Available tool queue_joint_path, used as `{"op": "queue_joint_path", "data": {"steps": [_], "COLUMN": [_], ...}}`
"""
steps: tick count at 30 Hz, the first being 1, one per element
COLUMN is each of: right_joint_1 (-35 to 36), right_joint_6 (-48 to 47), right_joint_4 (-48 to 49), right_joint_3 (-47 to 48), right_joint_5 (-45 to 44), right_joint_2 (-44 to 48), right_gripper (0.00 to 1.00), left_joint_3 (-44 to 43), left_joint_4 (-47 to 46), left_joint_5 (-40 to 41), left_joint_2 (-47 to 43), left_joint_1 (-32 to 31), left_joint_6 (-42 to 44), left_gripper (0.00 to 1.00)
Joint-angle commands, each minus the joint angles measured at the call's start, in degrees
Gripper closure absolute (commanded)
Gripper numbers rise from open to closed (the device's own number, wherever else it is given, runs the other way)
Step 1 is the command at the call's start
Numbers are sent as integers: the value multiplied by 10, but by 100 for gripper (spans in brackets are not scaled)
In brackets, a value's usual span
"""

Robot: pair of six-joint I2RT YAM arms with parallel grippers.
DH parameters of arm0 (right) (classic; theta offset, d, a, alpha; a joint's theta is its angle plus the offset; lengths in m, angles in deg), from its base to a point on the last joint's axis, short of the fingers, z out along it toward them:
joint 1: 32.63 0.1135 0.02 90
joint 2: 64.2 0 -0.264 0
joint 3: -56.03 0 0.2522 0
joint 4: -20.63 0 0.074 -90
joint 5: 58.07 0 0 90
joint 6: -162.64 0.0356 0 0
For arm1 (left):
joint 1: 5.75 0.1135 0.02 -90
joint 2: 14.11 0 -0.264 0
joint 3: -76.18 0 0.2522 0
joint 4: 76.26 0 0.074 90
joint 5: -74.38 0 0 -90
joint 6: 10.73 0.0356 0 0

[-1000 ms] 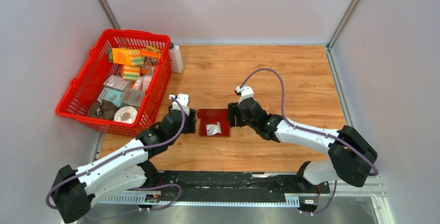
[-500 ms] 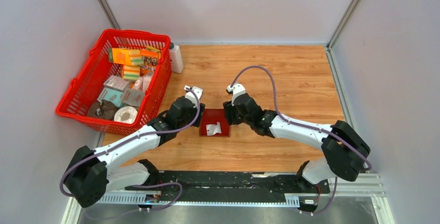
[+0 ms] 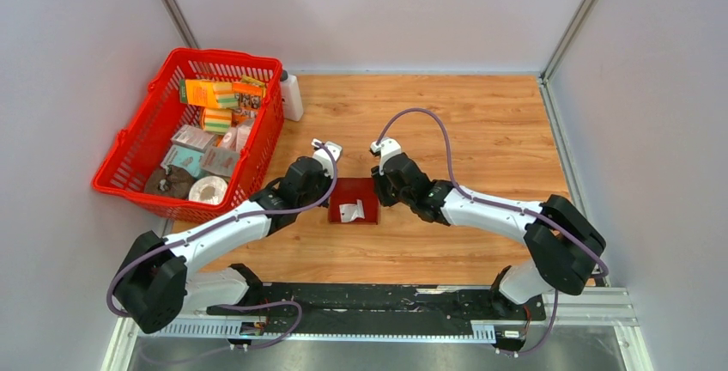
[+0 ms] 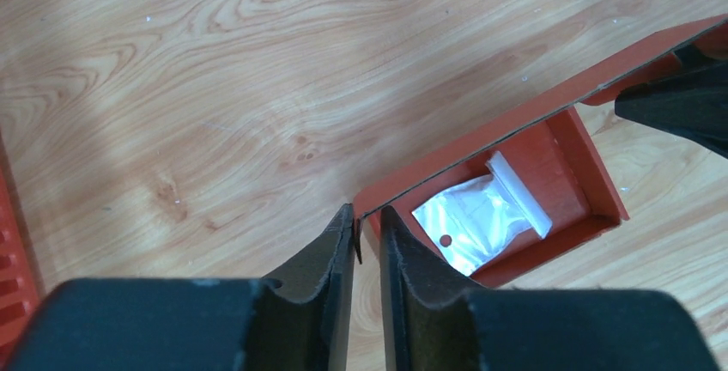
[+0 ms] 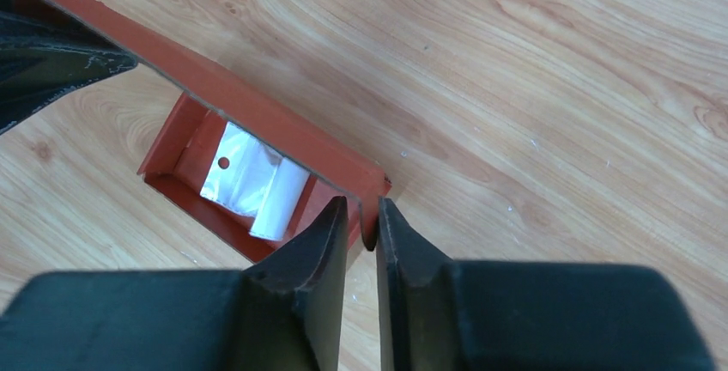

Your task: Fold the paper box

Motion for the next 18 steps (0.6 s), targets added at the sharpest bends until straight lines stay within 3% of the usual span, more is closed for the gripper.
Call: {"op": "queue_joint_path", "data": {"steps": [1,7,10,18], "right_joint_1": [7,25,28,64], "right_joint_6": [9,63,108,208], "right_joint_4": [10,-3,-11,23], "right_joint_3": [27,30,33,21], "right_joint_5": [-7,-72,-122,-253], "right_joint_2": [-7,-7,-6,-1], "right_gripper": [84,100,100,100], "left_joint_3": [-27,-33,-25,-24], "left_joint_4": [-11,-12,-28,-45], "left_joint_5": [-13,-3,30,165], "left_joint_2": [1,2,10,32], "left_joint_1": [1,0,-5,-58], "left_joint_6": [-6,-64,-102,-167], "left_gripper": [80,94,100,100]}}
